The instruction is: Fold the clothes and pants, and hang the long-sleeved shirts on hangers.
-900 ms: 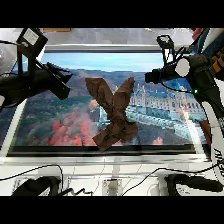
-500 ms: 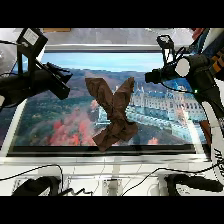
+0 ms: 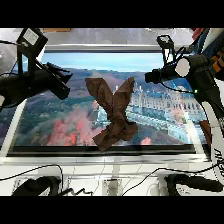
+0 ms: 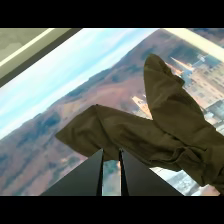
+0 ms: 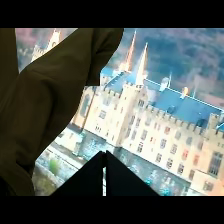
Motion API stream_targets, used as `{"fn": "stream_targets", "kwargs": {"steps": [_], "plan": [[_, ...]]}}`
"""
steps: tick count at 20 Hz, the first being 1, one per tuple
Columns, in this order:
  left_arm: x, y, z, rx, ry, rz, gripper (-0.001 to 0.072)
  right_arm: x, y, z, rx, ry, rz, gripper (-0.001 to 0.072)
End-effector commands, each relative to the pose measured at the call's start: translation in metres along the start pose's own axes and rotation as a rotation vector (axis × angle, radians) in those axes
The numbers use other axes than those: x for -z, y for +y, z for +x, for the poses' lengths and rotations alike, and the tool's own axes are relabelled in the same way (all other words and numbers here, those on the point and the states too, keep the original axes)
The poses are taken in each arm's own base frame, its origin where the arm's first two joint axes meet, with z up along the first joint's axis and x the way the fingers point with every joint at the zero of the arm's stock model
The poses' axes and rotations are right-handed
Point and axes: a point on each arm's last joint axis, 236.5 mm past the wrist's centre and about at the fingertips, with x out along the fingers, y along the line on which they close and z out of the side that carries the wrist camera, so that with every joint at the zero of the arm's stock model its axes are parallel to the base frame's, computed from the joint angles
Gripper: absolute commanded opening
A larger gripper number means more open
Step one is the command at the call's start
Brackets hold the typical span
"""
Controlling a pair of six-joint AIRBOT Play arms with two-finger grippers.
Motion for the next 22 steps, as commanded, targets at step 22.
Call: {"fn": "stream_targets", "kwargs": {"steps": [22], "plan": [[0.214,-0.195,0.141,0.529,0.633,-0.133,0.0013,-0.005,-0.034,-0.001,0.094,-0.022,-0.007,0.0013]]}}
